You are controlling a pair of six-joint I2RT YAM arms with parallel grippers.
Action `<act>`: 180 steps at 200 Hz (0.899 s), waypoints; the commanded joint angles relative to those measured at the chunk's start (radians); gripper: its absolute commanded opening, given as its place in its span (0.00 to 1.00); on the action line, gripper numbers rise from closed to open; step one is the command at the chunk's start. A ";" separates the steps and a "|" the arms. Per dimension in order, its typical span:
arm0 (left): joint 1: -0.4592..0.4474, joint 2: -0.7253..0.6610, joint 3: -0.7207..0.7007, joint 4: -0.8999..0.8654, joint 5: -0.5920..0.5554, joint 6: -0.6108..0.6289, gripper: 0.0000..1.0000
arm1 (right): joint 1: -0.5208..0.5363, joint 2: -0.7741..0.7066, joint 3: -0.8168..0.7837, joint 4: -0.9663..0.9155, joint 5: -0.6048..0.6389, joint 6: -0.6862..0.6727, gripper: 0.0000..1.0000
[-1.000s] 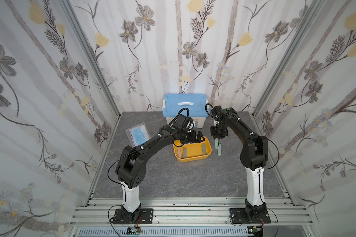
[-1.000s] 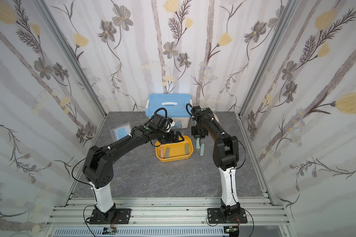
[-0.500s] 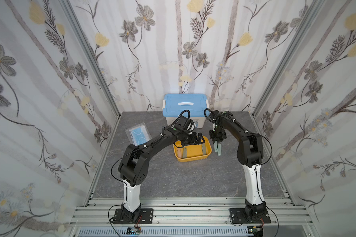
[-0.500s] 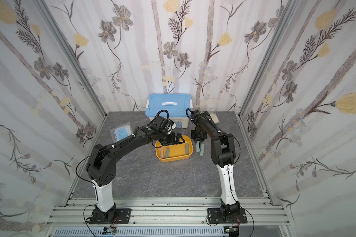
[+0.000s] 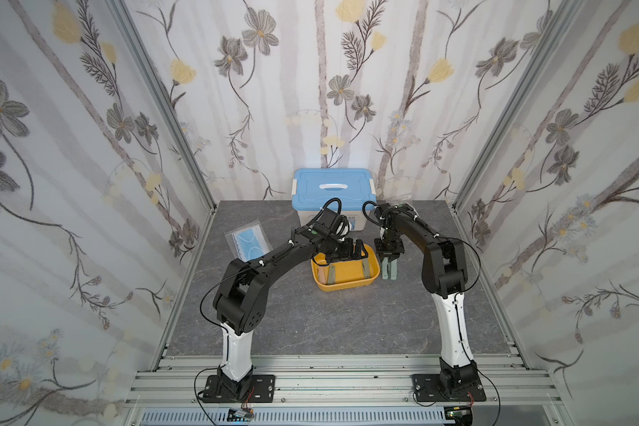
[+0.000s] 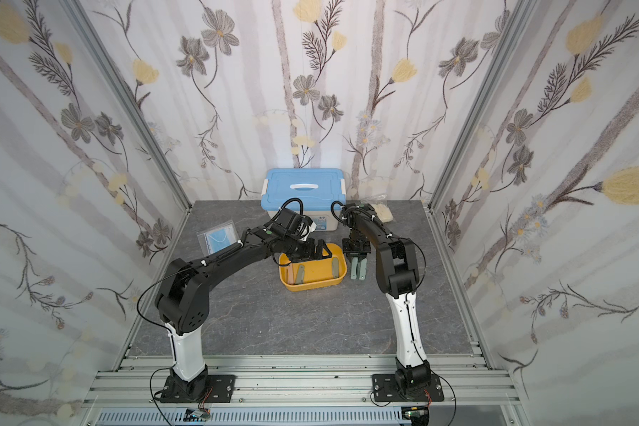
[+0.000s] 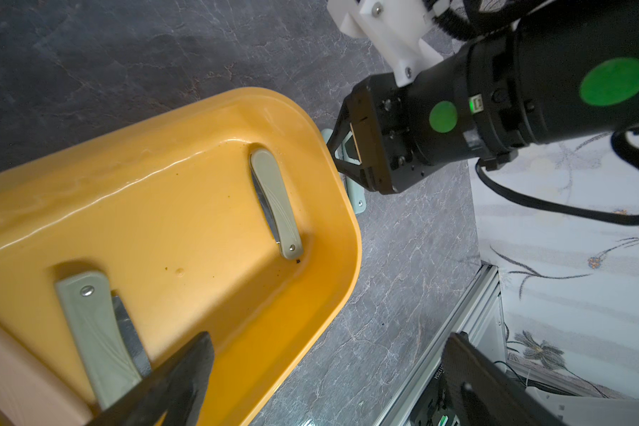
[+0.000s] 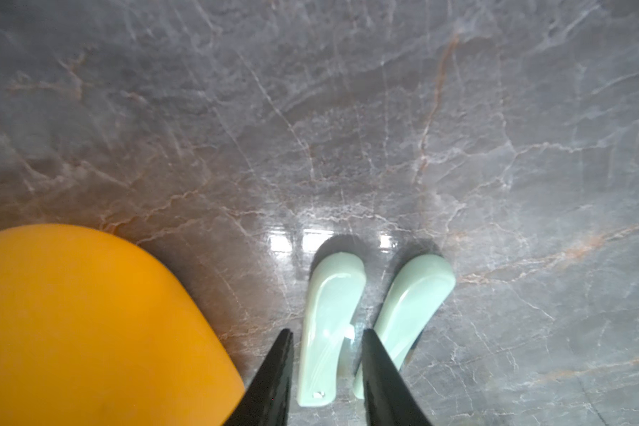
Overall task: Take the fruit knife out of the storage box
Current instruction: Place the fruit knife at the center of the board, then pick up the fruit knife from the storage box.
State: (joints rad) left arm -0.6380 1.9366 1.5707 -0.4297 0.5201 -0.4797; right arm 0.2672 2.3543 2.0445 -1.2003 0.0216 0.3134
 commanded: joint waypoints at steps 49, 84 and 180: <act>0.015 -0.020 0.044 -0.033 -0.014 0.019 1.00 | -0.003 -0.090 0.006 -0.013 -0.015 0.007 0.47; 0.040 -0.059 0.036 -0.059 -0.022 0.045 1.00 | 0.004 -0.153 0.006 -0.017 -0.036 0.016 0.47; 0.099 -0.270 -0.178 -0.052 -0.043 0.061 1.00 | 0.161 -0.216 0.005 -0.025 -0.020 0.058 0.51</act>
State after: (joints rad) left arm -0.5488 1.7084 1.4414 -0.4801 0.4919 -0.4263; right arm 0.3992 2.1410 2.0457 -1.2026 -0.0078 0.3328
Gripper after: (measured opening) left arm 0.997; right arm 0.516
